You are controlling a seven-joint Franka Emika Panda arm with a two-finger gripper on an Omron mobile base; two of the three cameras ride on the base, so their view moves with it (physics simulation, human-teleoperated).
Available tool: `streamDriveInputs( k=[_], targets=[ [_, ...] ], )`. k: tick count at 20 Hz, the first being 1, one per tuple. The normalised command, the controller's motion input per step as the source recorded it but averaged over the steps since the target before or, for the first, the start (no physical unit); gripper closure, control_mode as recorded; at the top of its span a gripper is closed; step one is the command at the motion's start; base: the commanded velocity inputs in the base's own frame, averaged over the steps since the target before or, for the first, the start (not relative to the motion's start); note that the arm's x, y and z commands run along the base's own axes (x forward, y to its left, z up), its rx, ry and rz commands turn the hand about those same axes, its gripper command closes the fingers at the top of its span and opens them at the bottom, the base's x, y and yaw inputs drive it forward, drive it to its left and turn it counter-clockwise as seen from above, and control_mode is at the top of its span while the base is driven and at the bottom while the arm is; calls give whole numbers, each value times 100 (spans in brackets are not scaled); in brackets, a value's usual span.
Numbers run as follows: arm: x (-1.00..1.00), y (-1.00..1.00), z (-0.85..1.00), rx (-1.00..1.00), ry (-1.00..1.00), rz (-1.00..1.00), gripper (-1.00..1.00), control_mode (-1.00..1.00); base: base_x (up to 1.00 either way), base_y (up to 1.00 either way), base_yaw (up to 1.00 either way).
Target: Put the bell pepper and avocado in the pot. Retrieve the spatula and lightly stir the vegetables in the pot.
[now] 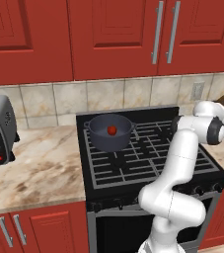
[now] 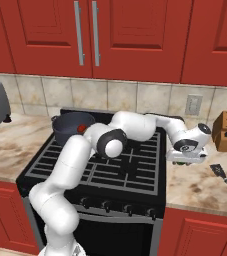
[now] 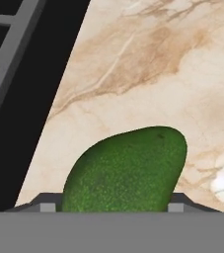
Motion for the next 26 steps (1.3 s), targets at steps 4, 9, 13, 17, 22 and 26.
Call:
streamDriveInputs(
  k=[4,9,13,17,22,26],
  targets=[
    [0,0,0,0,0,0,100,-100,0,0,0],
    [0,0,0,0,0,0,100,-100,0,0,0],
    [-20,3,19,0,-11,0,100,-100,0,0,0],
    [-66,29,55,0,-21,0,100,-100,0,0,0],
    [-60,48,71,0,-23,0,100,-100,0,0,0],
    [-38,83,36,0,-10,0,100,-100,0,0,0]
  ],
)
